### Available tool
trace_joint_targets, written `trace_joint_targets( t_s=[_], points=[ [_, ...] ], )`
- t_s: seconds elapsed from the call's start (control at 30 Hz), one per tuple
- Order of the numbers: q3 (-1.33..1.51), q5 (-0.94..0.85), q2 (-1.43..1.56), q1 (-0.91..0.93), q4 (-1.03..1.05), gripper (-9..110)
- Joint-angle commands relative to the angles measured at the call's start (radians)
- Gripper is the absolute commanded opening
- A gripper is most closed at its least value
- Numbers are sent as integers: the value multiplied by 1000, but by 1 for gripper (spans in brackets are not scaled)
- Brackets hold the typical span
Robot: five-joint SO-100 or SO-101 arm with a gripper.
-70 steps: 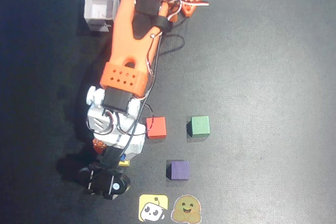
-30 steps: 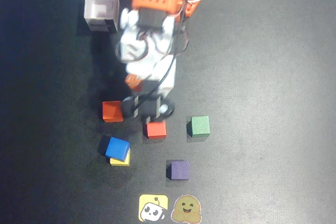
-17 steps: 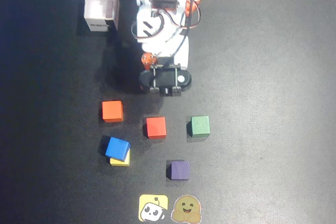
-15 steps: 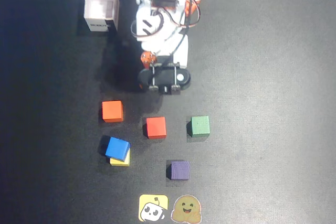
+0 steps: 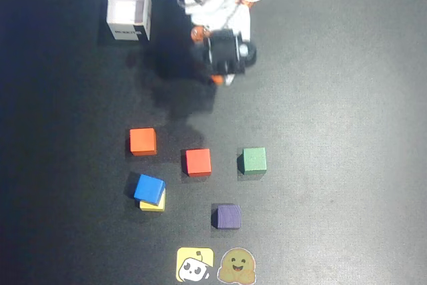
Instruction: Put the blue cube on top of the yellow cube.
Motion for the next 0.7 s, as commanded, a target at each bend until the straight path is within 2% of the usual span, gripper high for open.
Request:
trace_joint_targets(
  t_s=[0.0, 0.67],
  points=[
    [-6, -26, 25, -3, 40, 1],
    [-6, -58, 25, -2, 37, 1]
  ],
)
